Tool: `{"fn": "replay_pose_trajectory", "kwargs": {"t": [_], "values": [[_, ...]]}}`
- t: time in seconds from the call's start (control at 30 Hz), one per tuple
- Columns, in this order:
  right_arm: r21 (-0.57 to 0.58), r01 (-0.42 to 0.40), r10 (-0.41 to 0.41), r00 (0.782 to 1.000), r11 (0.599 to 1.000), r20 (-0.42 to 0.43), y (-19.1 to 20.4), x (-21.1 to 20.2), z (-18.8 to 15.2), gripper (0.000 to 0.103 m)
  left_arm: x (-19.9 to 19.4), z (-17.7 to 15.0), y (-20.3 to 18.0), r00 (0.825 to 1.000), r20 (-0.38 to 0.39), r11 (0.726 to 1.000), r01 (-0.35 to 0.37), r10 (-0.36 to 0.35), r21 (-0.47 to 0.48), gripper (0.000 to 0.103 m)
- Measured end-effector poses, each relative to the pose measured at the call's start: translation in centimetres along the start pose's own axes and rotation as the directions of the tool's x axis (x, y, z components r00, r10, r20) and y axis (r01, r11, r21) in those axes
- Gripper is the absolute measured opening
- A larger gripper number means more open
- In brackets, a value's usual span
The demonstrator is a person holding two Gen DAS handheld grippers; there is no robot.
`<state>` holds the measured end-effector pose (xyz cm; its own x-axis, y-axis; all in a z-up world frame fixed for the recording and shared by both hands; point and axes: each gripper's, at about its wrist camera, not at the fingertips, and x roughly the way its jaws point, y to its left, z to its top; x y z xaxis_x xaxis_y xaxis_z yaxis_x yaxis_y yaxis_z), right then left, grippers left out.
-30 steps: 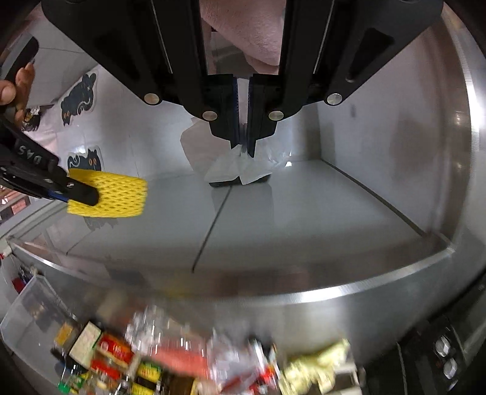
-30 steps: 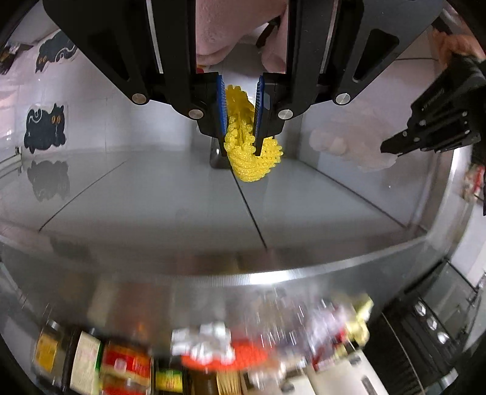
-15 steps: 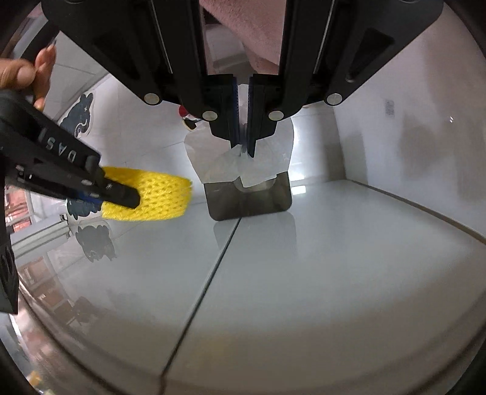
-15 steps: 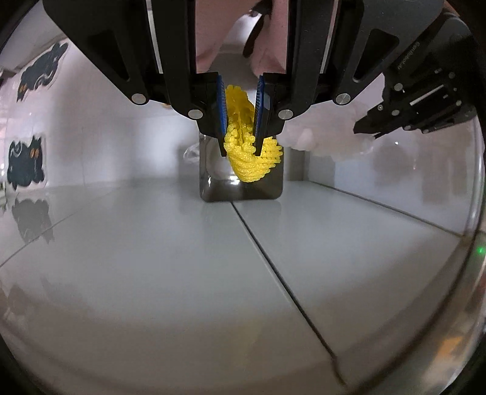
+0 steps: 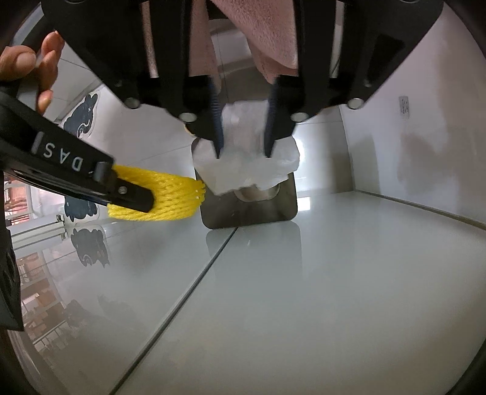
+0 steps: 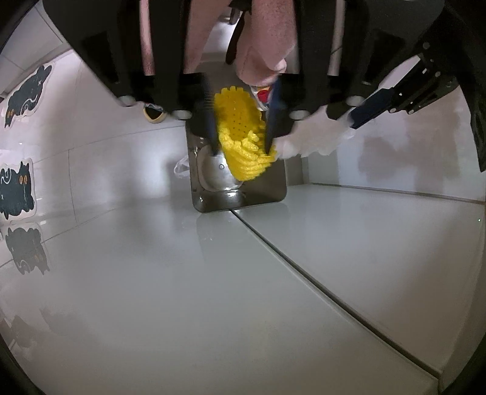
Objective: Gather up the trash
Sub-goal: 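Carry both items over the floor bin and open both tools to drop them, then move both open tools back toward the counter trash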
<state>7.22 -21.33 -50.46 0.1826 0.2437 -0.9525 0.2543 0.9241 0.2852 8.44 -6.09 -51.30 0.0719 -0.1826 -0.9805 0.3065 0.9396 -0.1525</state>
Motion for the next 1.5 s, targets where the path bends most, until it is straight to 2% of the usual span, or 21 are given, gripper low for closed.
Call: {"fn": "replay_pose_trajectory", "kwargs": {"t": [0.03, 0.13, 0.17, 0.37, 0.47, 0.67, 0.9, 1.03, 1.2, 1.3, 1.5], "values": [[-0.002, -0.001, 0.001, 1.000, 1.000, 0.004, 0.2, 0.0, 0.1, 0.049, 0.0, 0.0, 0.0, 1.000, 0.003, 1.000, -0.003, 0.003, 0.003, 0.035], [-0.010, 0.004, -0.004, 1.000, 1.000, 0.009, 0.7, -0.4, 0.4, 0.051, -0.5, 0.1, 0.1, 1.000, 0.013, 1.000, -0.017, 0.017, 0.007, 0.044], [-0.010, 0.004, -0.004, 1.000, 1.000, 0.010, 0.7, -0.8, 0.4, 0.060, -0.6, 0.2, 0.2, 1.000, 0.016, 1.000, -0.023, 0.023, 0.003, 0.049], [-0.025, 0.072, -0.071, 0.996, 0.997, 0.063, 0.6, -3.8, 0.4, 0.090, -3.3, 0.1, 1.0, 0.996, 0.066, 0.998, -0.066, 0.066, -0.001, 0.075], [-0.049, 0.091, -0.087, 0.993, 0.995, 0.081, 0.8, -5.9, 0.4, 0.096, -5.3, 0.0, 1.0, 0.993, 0.095, 0.997, -0.076, 0.075, 0.010, 0.083], [-0.107, 0.080, -0.065, 0.989, 0.991, 0.134, 1.9, -10.0, -0.7, 0.099, -10.3, -0.9, 1.3, 0.983, 0.167, 0.997, -0.082, 0.079, 0.012, 0.095], [-0.113, 0.090, -0.062, 0.970, 0.989, 0.233, 1.1, -17.2, -0.8, 0.099, -16.9, -1.5, 1.7, 0.964, 0.247, 0.996, -0.093, 0.094, -0.015, 0.095], [-0.107, 0.143, -0.103, 0.942, 0.984, 0.319, 1.0, -20.9, -0.1, 0.099, -20.2, -1.4, 1.7, 0.946, 0.305, 0.993, -0.113, 0.114, -0.022, 0.095], [-0.075, 0.176, -0.125, 0.887, 0.982, 0.445, 1.3, -26.0, 1.8, 0.099, -24.2, -0.2, 1.2, 0.915, 0.384, 0.990, -0.138, 0.127, 0.002, 0.095], [-0.060, 0.169, -0.120, 0.869, 0.984, 0.480, 1.3, -27.8, 3.8, 0.099, -26.5, 1.4, 0.8, 0.897, 0.426, 0.991, -0.132, 0.117, 0.007, 0.095], [-0.064, 0.173, -0.118, 0.856, 0.983, 0.503, 1.9, -28.1, 7.8, 0.099, -29.1, 4.9, 0.0, 0.871, 0.484, 0.992, -0.117, 0.084, 0.038, 0.094]]}}
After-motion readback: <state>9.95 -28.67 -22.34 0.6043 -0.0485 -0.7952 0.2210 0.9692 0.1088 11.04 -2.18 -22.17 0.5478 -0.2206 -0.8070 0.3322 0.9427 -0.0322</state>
